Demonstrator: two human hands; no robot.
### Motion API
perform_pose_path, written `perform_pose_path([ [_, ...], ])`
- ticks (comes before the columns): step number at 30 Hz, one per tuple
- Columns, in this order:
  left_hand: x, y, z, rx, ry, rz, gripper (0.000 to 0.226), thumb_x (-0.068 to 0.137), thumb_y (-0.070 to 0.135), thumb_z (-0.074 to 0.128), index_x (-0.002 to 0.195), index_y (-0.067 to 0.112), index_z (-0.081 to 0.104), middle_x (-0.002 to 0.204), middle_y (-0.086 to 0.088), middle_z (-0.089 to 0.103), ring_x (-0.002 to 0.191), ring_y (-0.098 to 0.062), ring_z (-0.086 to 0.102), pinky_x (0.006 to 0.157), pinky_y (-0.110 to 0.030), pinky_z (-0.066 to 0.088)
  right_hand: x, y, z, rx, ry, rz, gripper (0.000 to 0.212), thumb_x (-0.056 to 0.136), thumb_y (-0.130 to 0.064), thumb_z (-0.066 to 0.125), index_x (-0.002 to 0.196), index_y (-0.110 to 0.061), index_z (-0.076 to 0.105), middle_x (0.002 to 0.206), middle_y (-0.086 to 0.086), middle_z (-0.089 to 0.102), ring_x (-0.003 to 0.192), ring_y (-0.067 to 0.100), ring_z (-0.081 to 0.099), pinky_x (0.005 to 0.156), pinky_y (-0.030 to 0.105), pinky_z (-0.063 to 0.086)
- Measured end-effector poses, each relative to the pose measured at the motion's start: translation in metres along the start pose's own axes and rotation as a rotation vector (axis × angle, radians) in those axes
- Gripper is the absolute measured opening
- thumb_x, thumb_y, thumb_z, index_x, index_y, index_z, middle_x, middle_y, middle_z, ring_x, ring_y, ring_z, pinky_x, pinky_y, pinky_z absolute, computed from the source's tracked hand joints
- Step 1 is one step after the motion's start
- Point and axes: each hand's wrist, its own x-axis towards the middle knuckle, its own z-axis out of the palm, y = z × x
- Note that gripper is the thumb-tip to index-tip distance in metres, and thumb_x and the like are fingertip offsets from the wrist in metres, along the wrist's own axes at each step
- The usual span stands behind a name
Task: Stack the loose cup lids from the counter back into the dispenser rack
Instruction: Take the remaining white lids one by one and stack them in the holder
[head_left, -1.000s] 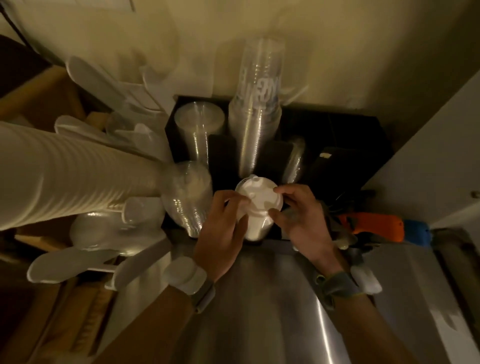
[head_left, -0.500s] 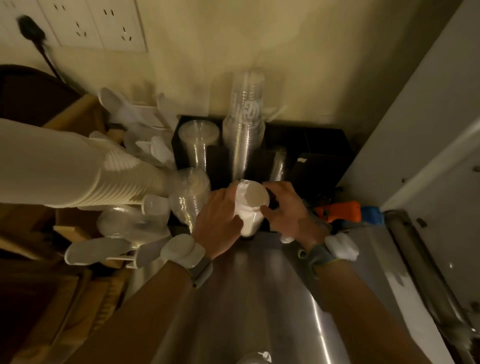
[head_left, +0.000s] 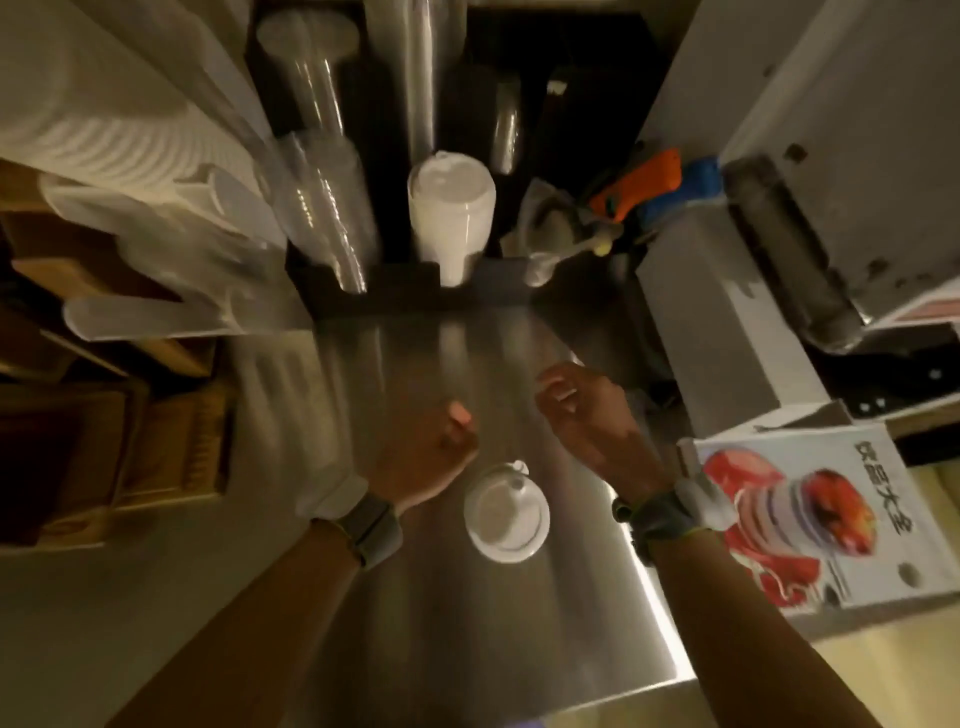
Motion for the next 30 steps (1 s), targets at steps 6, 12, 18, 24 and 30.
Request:
perform_pose_path([
  [6,-0.041,-0.014,0.029,-0.03,-0.068,-0.108,0.013,0.085,0.02,0.062,0.094,0.01,0.062,0.082,-0.009,0.071,0.078,-0.021,0.065,0.072,-0.034,0.049,-0.067,0.045,0.035,0.006,0.048,0.139,0.007,0.088,-0.022,0.061,0.093,-0.023,0.065,0.081,-0.001,0.069,0.073,0.021,0.065,0.065,0.028,0.052],
  [12,-0.052,-0.014,0.046,-0.058,0.044,-0.106,0.019,0.08,0.023,0.063,0.098,0.018,0.057,0.083,-0.001,0.064,0.076,-0.015,0.058,0.07,-0.027,0.046,-0.088,0.045,0.056,0.029,0.218,0.172,0.013,0.085,-0.016,0.055,0.085,-0.025,0.064,0.075,-0.001,0.068,0.067,0.015,0.062,0.055,0.021,0.046],
  [18,-0.042,-0.005,0.036,-0.153,-0.023,0.005,0.038,0.077,0.012,0.07,0.11,0.007,0.052,0.097,-0.015,0.06,0.083,-0.021,0.058,0.079,-0.024,0.05,-0.076,0.03,0.042,0.114,0.259,0.215,0.011,0.085,-0.024,0.059,0.092,-0.024,0.067,0.087,0.001,0.068,0.078,0.017,0.063,0.061,0.024,0.048],
  [24,-0.015,0.028,-0.015,-0.082,0.088,0.106,0.053,0.072,0.016,0.076,0.116,0.012,0.046,0.105,-0.004,0.05,0.093,-0.023,0.057,0.082,-0.038,0.055,-0.03,-0.028,0.002,0.133,0.231,0.068,0.021,0.085,-0.025,0.064,0.105,-0.022,0.065,0.095,0.002,0.065,0.082,0.015,0.063,0.059,0.016,0.043],
  [30,0.023,0.059,-0.076,-0.063,0.324,0.212,0.039,0.07,0.01,0.079,0.099,0.0,0.055,0.1,-0.017,0.06,0.089,-0.026,0.058,0.077,-0.032,0.052,0.029,-0.102,-0.04,0.101,0.247,-0.205,0.025,0.081,-0.017,0.067,0.106,-0.019,0.066,0.103,0.004,0.061,0.086,0.016,0.06,0.072,0.019,0.046],
])
